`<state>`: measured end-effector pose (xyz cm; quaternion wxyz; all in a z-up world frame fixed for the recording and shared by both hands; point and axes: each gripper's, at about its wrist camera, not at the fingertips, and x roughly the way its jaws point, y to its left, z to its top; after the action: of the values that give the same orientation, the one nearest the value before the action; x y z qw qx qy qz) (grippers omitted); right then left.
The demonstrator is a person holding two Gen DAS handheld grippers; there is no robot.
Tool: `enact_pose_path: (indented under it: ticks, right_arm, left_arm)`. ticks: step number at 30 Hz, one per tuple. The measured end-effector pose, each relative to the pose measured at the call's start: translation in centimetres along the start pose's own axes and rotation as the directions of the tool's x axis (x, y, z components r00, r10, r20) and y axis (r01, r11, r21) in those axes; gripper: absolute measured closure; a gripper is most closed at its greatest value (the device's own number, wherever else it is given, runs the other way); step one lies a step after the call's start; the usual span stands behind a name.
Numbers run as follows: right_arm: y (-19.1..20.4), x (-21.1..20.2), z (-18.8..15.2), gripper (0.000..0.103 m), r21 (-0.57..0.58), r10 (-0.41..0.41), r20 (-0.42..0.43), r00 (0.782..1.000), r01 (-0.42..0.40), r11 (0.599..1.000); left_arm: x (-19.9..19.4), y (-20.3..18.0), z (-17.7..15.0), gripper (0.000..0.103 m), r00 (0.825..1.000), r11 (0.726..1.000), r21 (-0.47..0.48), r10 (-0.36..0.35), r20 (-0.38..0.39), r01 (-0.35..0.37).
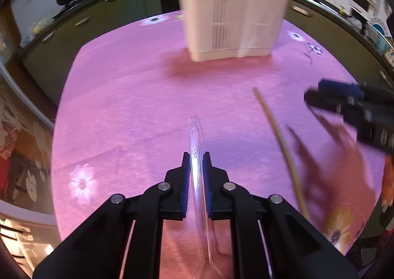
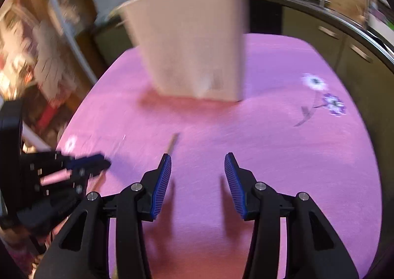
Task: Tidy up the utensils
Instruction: 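Close the left gripper on the clear plastic stick while the right grasps the wooden chopstick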
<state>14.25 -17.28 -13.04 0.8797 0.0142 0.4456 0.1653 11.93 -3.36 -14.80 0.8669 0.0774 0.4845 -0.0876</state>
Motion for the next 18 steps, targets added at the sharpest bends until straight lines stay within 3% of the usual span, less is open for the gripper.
enact_pose_path:
  ticks: [9, 12, 15, 18]
  right_arm:
    - [4.1, 4.0, -0.2, 0.056, -0.081, -0.050, -0.083, 0.995, 0.043, 0.996]
    - [4.0, 4.2, -0.2, 0.069, -0.113, -0.089, -0.088, 0.992, 0.078, 0.990]
    - [3.1, 3.8, -0.1, 0.088, -0.127, -0.082, -0.111, 0.990, 0.068, 0.990]
    - [2.2, 3.1, -0.6, 0.093, -0.166, -0.102, -0.124, 0.987, 0.081, 0.983]
  left_arm:
    - [-0.5, 2.0, -0.9, 0.093, 1.000, 0.999, -0.031, 0.026, -0.001, -0.026]
    - [-0.4, 2.0, -0.9, 0.093, 1.000, 0.999, -0.038, 0.009, 0.002, -0.009]
    - [-0.3, 1.8, -0.7, 0.093, 1.000, 0.999, -0.036, 0.003, 0.004, -0.003]
    - [-0.3, 1.6, -0.6, 0.093, 1.000, 0.999, -0.034, -0.006, 0.004, 0.006]
